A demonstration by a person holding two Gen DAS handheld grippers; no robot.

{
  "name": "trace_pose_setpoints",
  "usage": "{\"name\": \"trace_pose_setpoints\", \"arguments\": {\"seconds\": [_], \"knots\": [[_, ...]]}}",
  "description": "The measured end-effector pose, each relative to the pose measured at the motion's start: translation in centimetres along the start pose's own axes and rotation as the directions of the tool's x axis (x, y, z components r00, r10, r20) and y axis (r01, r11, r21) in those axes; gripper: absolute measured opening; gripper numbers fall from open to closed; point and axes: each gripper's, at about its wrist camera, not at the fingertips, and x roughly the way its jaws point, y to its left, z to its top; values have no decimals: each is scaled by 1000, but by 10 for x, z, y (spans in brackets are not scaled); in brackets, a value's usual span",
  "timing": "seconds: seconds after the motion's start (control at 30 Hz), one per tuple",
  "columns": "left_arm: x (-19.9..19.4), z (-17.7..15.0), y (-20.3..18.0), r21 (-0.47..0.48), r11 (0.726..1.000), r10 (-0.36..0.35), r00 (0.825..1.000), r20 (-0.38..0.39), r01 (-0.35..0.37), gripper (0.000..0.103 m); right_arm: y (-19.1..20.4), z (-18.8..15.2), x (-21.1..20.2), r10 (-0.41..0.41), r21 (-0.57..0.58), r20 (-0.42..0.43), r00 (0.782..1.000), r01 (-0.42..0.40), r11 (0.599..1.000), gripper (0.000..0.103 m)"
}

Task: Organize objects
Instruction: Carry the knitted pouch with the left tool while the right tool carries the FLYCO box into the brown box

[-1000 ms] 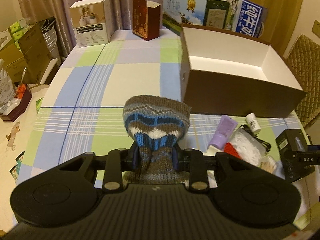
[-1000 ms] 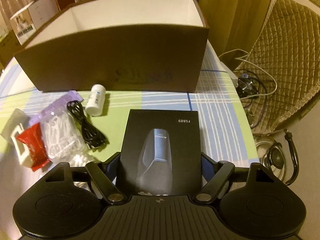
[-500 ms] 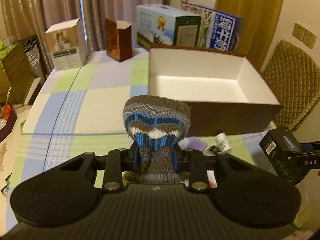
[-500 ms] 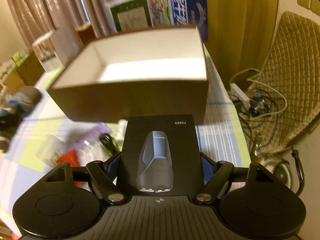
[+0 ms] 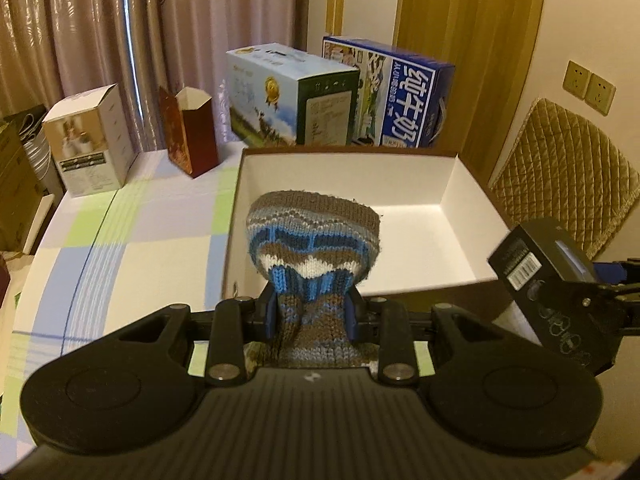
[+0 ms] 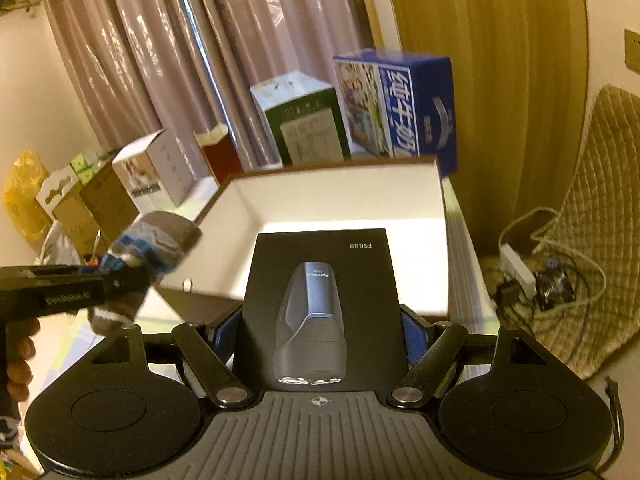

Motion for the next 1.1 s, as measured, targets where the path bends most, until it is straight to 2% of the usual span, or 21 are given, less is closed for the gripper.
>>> {"name": "trace_pose_setpoints", "arguments": {"seconds": [0.23, 0.43, 0.67, 0.83, 0.97, 1.1], "knots": [[35, 28, -10, 10, 1000, 13, 1000, -15, -13, 28, -8, 34, 35, -15, 2, 21, 1000, 15, 1000, 76], [76, 50, -12, 16, 999, 31, 998, -47, -31, 28, -24, 61, 82, -66, 5, -2, 998, 66, 998, 76], [127, 61, -2, -2, 998, 57, 989, -137, -58, 28, -40, 68, 146, -160, -22, -88, 983, 159, 987, 76], [148, 62, 1, 8, 996, 86, 982, -170, -85, 28, -52, 70, 182, -223, -60, -123, 967, 217, 974, 76], [158, 64, 2, 10, 995, 102, 979, -178, -102, 28, -59, 74, 201, -248, -72, -118, 962, 241, 968, 76], [164, 67, 2, 7, 994, 113, 978, -177, -113, 29, -59, 78, 207, -260, -86, -67, 963, 254, 963, 77]]}}
